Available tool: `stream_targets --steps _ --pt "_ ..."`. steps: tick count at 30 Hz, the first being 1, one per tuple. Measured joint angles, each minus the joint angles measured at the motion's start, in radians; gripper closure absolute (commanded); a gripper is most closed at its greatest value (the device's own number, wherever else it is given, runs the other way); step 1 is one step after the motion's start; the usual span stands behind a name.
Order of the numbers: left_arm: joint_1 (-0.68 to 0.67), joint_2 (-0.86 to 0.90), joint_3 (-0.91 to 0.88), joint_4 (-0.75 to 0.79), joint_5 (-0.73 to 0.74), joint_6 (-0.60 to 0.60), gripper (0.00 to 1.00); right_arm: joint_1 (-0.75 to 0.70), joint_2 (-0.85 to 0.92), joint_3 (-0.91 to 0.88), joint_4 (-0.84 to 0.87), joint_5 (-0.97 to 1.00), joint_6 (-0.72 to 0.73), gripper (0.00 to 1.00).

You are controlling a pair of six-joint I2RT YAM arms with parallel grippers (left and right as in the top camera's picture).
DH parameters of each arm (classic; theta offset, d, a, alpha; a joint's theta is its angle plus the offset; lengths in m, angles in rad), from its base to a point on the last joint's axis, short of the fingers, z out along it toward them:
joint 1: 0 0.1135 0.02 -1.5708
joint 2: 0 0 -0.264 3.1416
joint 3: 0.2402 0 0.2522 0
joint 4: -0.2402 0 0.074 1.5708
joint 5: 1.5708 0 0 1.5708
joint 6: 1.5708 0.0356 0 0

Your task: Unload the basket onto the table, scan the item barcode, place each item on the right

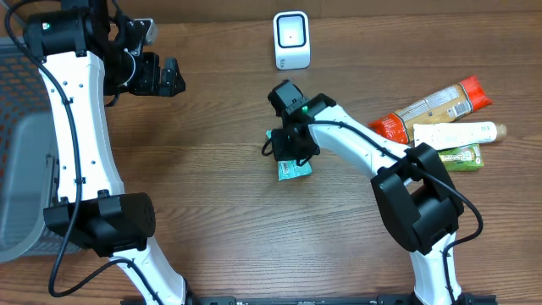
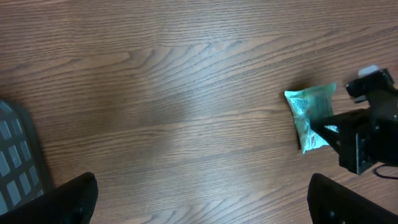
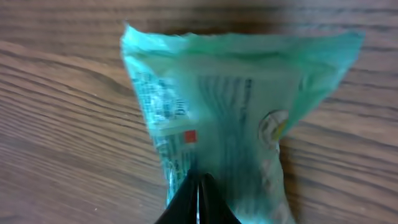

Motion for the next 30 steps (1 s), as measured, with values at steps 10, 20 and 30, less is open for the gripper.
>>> stream_targets --steps 10,20,30 --pt "0.000 0.000 0.000 0.000 0.000 0.000 0.00 0.008 -0.026 -0.032 0.019 -0.020 0.015 0.32" --pt "0.000 0.000 0.000 0.000 0.000 0.000 0.01 0.006 -0.029 -0.032 -0.001 -0.025 -0.003 0.65" --pt "0.000 0.000 0.000 0.000 0.000 0.000 0.00 0.005 -0.030 0.080 -0.129 0.074 -0.030 0.82"
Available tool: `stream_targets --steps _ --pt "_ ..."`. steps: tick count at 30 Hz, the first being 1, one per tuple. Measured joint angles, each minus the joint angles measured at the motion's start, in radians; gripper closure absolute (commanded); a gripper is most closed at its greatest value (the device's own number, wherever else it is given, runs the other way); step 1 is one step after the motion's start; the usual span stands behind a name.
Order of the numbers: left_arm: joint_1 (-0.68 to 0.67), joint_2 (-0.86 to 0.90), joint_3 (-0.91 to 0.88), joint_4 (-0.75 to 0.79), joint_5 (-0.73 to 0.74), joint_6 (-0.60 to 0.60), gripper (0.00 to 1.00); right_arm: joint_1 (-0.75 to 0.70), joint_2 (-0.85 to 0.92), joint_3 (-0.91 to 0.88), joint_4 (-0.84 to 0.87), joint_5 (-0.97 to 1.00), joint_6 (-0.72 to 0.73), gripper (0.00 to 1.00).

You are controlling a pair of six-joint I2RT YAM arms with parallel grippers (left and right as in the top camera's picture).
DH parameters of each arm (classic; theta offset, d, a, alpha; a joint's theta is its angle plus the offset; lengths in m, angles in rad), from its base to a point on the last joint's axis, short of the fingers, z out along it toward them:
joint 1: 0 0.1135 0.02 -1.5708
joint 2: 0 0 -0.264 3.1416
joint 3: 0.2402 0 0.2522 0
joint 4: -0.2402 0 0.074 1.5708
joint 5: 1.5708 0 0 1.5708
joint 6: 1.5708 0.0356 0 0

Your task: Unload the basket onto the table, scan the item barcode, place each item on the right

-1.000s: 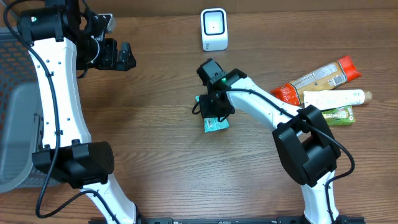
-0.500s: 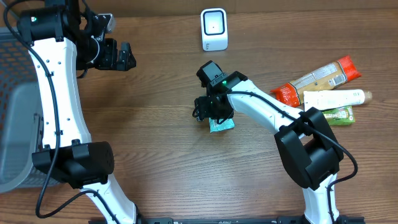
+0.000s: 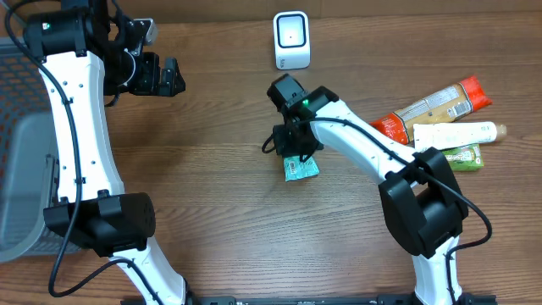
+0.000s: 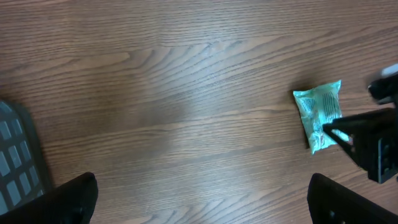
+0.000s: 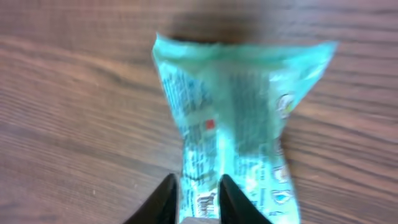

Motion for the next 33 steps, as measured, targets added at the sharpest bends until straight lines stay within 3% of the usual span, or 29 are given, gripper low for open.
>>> stream_targets --steps 4,12,15,20,33 --pt "0.000 0.000 0.000 0.000 0.000 0.000 0.00 0.011 0.000 0.000 -0.005 0.073 -0.003 0.96" --pt "0.000 0.000 0.000 0.000 0.000 0.000 0.00 0.073 0.000 -0.091 0.080 0.163 -0.004 0.96" --pt "0.000 0.000 0.000 0.000 0.000 0.000 0.00 0.089 0.000 -0.110 0.098 0.193 -0.003 0.90" --pt "0.000 0.000 0.000 0.000 0.000 0.000 0.00 0.089 -0.003 -0.113 0.098 0.220 -0.008 0.62" --pt "0.000 0.000 0.000 0.000 0.000 0.000 0.00 0.090 -0.008 -0.114 0.103 0.208 -0.004 0.47"
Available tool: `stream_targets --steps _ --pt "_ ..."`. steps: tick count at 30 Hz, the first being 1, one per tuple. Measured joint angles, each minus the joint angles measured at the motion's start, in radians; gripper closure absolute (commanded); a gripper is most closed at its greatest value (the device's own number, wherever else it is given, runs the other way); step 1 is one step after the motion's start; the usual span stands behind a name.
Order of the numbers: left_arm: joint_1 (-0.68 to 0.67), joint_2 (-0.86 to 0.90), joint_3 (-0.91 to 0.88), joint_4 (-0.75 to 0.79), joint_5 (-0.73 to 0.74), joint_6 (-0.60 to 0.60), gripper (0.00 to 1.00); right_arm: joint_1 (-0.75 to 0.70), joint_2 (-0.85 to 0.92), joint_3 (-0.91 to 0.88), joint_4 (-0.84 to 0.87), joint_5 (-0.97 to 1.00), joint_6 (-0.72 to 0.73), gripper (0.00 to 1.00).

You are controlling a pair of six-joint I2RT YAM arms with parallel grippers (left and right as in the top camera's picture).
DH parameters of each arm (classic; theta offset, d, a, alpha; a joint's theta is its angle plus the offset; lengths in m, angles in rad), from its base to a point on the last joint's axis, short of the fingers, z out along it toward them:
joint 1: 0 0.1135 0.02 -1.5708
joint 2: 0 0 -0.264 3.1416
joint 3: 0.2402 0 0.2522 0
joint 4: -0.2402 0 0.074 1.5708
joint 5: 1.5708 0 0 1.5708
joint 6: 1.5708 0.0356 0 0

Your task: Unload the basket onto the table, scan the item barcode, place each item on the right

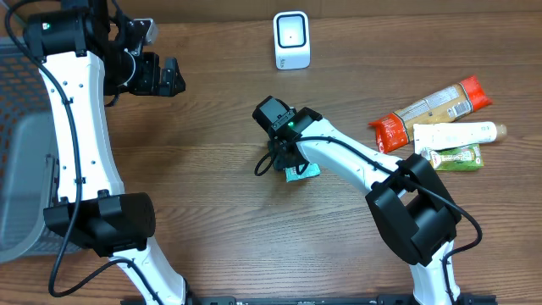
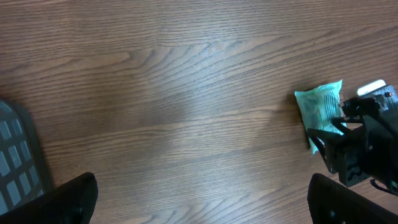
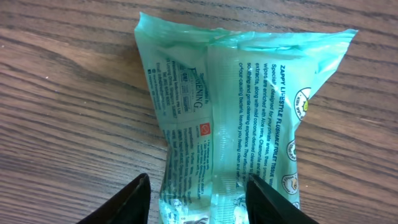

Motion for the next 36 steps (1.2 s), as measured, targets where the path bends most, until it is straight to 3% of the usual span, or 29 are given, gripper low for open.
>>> stream_targets --steps 6,11,19,24,29,36 --pt "0.000 0.000 0.000 0.000 0.000 0.000 0.00 0.000 0.000 0.011 -0.050 0.000 -0.022 0.40" --pt "0.000 0.000 0.000 0.000 0.000 0.000 0.00 -0.012 -0.014 0.097 -0.143 0.001 -0.041 0.27" --pt "0.000 0.000 0.000 0.000 0.000 0.000 0.00 -0.148 -0.132 0.143 -0.190 -0.082 -0.048 0.30" --pt "0.000 0.000 0.000 0.000 0.000 0.000 0.01 -0.232 -0.113 0.035 -0.161 -0.227 -0.065 0.31" --pt "0.000 0.000 0.000 0.000 0.000 0.000 0.01 -0.216 -0.083 -0.089 -0.085 -0.365 -0.088 0.36" --pt "0.000 0.000 0.000 0.000 0.000 0.000 0.00 -0.123 -0.079 -0.112 0.039 -0.566 -0.100 0.37"
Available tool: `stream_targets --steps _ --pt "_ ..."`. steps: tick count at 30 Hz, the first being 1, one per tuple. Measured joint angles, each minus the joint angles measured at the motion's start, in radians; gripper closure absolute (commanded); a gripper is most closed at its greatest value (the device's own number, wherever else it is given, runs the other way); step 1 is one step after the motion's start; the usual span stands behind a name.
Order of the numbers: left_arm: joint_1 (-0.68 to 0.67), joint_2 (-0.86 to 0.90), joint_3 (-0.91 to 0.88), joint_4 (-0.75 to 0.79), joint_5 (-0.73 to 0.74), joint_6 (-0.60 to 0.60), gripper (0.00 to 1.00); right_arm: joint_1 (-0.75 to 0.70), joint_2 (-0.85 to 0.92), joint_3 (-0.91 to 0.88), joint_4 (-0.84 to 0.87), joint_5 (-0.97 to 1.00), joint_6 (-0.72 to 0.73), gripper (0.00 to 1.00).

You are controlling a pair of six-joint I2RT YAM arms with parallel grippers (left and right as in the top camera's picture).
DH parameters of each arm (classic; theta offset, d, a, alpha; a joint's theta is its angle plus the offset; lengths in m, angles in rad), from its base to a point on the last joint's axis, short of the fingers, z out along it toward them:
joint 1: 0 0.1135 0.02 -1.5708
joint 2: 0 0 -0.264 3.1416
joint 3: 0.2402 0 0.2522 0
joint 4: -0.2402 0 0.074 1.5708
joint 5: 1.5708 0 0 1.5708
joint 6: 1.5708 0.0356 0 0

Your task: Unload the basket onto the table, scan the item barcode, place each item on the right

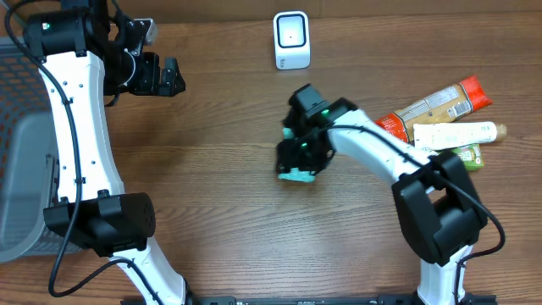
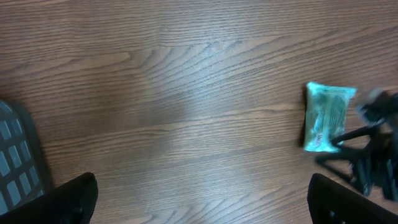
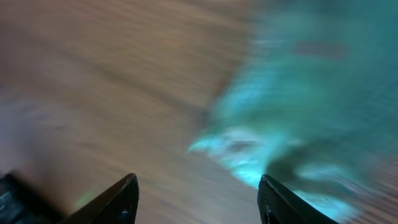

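Note:
A teal wipes packet lies flat on the wooden table, also seen in the left wrist view. The white barcode scanner stands at the back edge. My right gripper hovers just above the packet's far end. In its own blurred view the right gripper is open, the packet smeared at upper right, nothing between its fingers. My left gripper is high at the back left, well away from the packet. It stands wide open over bare wood.
An orange-red pouch, a white tube and a green packet lie at the right edge. A grey basket stands at the far left, its corner showing in the left wrist view.
My right gripper was at the packet's left side and is now above its far end, opened wider. The packet has turned a little and shifted slightly. The left arm has not moved.
My right gripper was first shut with its tips at the packet's edge on the table. Then its fingers stood slightly apart over the packet, then wider. The packet turned and slid a little each time. The left arm stayed still throughout.

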Motion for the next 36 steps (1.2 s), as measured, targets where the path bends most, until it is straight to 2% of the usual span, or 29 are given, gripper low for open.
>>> stream_targets --steps 4,8,11,13,15,20,24,30,36 --pt "0.000 0.000 0.000 0.000 0.000 0.000 0.00 0.076 0.000 0.000 0.055 -0.061 0.000 0.39" --pt "0.000 0.000 0.000 0.000 0.000 0.000 0.00 0.101 0.000 0.029 -0.006 -0.018 -0.004 0.37" --pt "0.000 0.000 0.000 0.000 0.000 0.000 0.00 0.068 0.000 0.091 -0.070 0.070 -0.031 0.27" --pt "0.000 0.000 0.000 0.000 0.000 0.000 0.01 0.029 0.000 0.141 -0.092 0.146 -0.077 0.14" --pt "0.000 0.000 0.000 0.000 0.000 0.000 0.00 -0.017 0.000 0.175 -0.083 0.212 -0.149 0.11" --pt "0.000 0.000 0.000 0.000 0.000 0.000 0.00 -0.129 0.003 0.185 -0.055 0.264 -0.346 0.11" --pt "0.000 0.000 0.000 0.000 0.000 0.000 0.00 -0.219 0.042 0.185 -0.033 0.179 -0.502 0.12" --pt "0.000 0.000 0.000 0.000 0.000 0.000 0.00 -0.275 0.111 0.185 -0.031 0.017 -0.616 0.13" --pt "0.000 0.000 0.000 0.000 0.000 0.000 0.00 -0.261 0.156 0.185 -0.030 -0.074 -0.648 0.18"
